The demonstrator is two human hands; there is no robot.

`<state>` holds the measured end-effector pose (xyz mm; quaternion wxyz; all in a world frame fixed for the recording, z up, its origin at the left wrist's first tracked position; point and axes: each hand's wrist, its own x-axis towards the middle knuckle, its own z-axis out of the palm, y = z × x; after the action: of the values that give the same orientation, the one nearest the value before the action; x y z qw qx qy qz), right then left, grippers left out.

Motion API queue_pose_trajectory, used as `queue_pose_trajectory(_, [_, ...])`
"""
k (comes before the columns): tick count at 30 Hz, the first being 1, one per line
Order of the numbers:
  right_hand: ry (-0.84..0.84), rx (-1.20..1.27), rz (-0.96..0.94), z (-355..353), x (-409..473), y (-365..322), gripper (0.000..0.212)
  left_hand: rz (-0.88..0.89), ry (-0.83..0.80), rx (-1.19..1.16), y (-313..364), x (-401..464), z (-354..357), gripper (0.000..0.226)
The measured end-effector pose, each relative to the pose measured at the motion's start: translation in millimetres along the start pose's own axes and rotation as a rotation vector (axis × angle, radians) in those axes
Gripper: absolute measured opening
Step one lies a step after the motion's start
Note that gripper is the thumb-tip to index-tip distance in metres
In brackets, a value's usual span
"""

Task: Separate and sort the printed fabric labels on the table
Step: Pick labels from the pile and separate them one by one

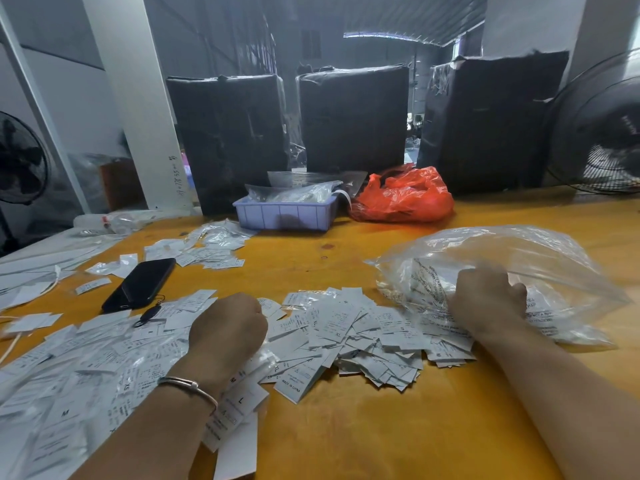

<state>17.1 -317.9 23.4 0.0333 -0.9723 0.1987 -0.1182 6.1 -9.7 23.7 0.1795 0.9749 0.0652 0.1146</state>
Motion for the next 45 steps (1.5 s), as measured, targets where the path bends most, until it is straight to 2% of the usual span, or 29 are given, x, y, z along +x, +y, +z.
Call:
queue_pose_trajectory(2, [0.006, -0.018, 0.019, 2, 2, 1, 0.031, -0.005, 0.005, 0.085, -1, -1, 0, 0.021])
queue_pose_trajectory(6, [0.096, -0.018, 0.014, 3, 4, 2, 0.014, 0.039, 0.080, 0.170, 2, -3, -1, 0.029])
queue_pose_trajectory(8, [0.127, -0.006, 0.009, 5, 6, 4, 0.013, 0.056, 0.084, 0.163, 6, -4, -1, 0.033])
queue_pose_trajectory(15, [0.315, 0.187, -0.069, 3, 6, 1, 0.023, 0.155, 0.073, -0.052, 13, -8, 3, 0.032])
queue_pose_trajectory(18, [0.325, 0.371, -0.083, -4, -5, -8, 0.023, 0.245, 0.094, -0.140, 15, -10, 6, 0.028])
queue_pose_trajectory(21, [0.178, 0.533, -0.236, -12, -24, -28, 0.027, 0.432, 0.125, -0.197, 19, -14, 9, 0.022])
queue_pose_trajectory(24, [-0.297, 1.051, -0.480, -27, -48, -49, 0.028, 0.579, 0.036, -0.332, 25, -18, 9, 0.027])
queue_pose_trajectory(25, [-0.449, 1.133, -0.553, -30, -53, -52, 0.026, 0.579, -0.040, -0.427, 27, -20, 7, 0.033])
queue_pose_trajectory(27, [-0.639, 1.133, -0.654, -30, -59, -55, 0.023, 0.539, -0.236, -0.648, 32, -26, 2, 0.046])
queue_pose_trajectory(28, [-0.683, 1.108, -0.684, -29, -60, -55, 0.023, 0.522, -0.319, -0.731, 34, -28, 0, 0.052])
queue_pose_trajectory(30, [-0.710, 1.070, -0.732, -27, -61, -54, 0.022, 0.527, -0.384, -0.778, 37, -31, -4, 0.052])
queue_pose_trajectory(33, [-0.670, 1.107, -0.772, -24, -63, -55, 0.023, 0.530, -0.350, -0.733, 39, -33, -8, 0.041])
queue_pose_trajectory(37, [-0.344, 1.182, -0.666, -11, -59, -61, 0.025, 0.432, -0.309, -0.786, 37, -31, -6, 0.020])
queue_pose_trajectory(40, [-0.058, 0.819, -0.627, 1, -50, -58, 0.016, 0.290, -0.203, -0.838, 31, -26, 0, 0.007])
queue_pose_trajectory(41, [-0.027, 0.686, -0.648, 4, -48, -56, 0.022, 0.244, -0.162, -0.848, 29, -24, 1, 0.004])
queue_pose_trajectory(45, [-0.137, 0.426, -0.764, 15, -47, -59, 0.056, 0.170, -0.059, -0.812, 24, -18, 1, 0.011])
